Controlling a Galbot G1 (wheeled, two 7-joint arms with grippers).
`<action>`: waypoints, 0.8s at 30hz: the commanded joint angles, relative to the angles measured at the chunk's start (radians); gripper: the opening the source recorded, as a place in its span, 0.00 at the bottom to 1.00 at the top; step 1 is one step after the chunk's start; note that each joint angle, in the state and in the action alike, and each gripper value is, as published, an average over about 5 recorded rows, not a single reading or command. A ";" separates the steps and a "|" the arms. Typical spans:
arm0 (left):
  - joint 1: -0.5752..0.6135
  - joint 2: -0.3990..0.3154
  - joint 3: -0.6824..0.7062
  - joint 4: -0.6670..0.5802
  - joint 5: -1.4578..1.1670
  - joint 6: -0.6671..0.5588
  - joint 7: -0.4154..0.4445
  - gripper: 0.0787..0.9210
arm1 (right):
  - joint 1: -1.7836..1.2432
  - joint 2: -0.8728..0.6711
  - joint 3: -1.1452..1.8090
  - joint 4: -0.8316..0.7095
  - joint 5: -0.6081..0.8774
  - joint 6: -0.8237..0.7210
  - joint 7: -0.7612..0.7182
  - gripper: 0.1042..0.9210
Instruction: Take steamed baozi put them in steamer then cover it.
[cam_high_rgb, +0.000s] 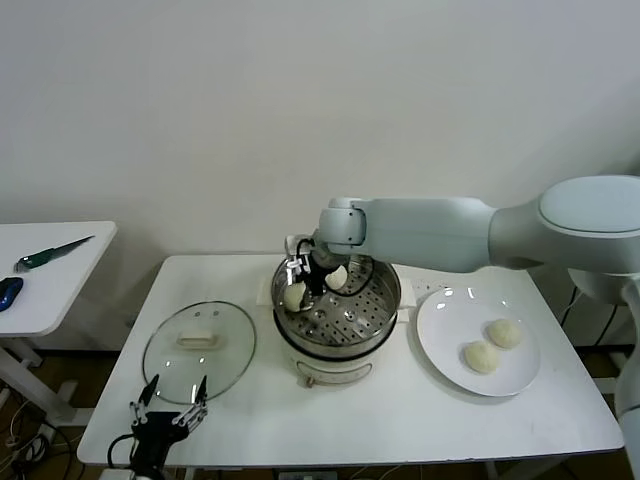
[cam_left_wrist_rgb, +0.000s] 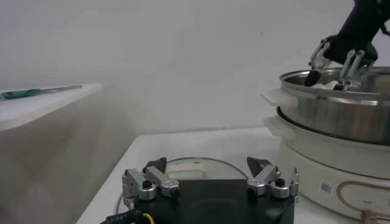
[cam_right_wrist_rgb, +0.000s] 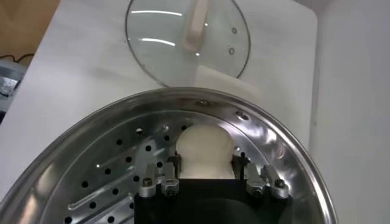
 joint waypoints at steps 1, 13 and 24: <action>0.001 -0.001 0.000 -0.002 0.000 0.001 0.000 0.88 | -0.035 0.021 0.007 -0.021 -0.035 -0.008 0.021 0.78; -0.009 -0.002 0.000 -0.007 0.003 0.013 0.002 0.88 | 0.323 -0.249 -0.077 0.091 0.040 0.177 -0.245 0.88; -0.042 -0.003 0.005 0.004 0.004 0.037 0.007 0.88 | 0.568 -0.697 -0.446 0.297 -0.141 0.299 -0.393 0.88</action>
